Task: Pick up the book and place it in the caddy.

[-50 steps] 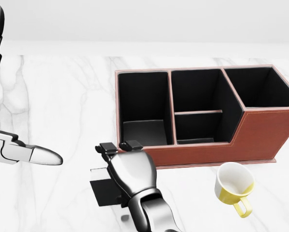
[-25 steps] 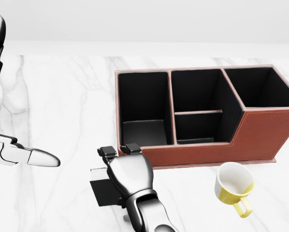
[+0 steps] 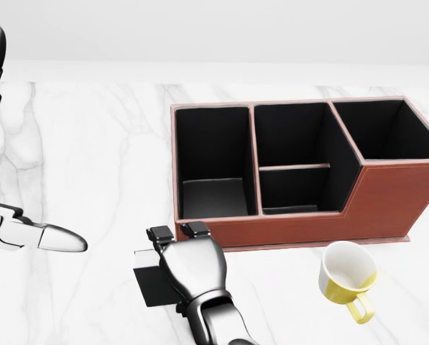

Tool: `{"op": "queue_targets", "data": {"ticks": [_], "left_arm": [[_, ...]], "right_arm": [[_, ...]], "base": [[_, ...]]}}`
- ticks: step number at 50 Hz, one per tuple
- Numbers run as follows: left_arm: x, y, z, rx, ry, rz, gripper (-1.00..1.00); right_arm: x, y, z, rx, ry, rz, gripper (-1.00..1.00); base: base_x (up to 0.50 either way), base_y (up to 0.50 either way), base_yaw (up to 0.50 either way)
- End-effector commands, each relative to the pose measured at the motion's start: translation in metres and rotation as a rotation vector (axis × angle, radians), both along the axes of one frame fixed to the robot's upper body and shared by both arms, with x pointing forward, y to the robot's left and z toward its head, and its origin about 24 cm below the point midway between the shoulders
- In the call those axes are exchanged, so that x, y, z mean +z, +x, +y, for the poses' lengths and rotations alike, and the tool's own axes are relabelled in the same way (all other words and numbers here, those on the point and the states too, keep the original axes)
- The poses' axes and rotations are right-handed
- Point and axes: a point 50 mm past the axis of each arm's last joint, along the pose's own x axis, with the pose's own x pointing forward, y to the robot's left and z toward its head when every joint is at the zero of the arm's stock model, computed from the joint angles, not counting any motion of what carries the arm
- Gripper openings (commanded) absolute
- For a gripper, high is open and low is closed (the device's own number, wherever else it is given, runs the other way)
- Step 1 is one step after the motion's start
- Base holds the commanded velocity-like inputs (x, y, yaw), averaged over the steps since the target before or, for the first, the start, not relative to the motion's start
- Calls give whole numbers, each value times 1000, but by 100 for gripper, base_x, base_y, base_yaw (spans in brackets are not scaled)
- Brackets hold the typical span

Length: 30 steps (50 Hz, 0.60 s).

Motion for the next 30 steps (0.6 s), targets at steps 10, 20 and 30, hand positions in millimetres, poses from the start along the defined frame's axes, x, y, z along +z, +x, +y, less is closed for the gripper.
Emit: {"op": "queue_targets", "data": {"ticks": [10,20,30], "left_arm": [[0,-2,1,1,-3,-5,100],[-1,-3,1,2,-5,0,100],[-1,-4,1,4,-6,-2,100]], "right_arm": [[-18,-6,1,-2,-9,58,49],[-16,-16,4,17,-12,42,-100],[-14,-3,-5,-13,-19,22,-100]], "base": [[0,0,0],[0,0,0],[0,0,0]]}}
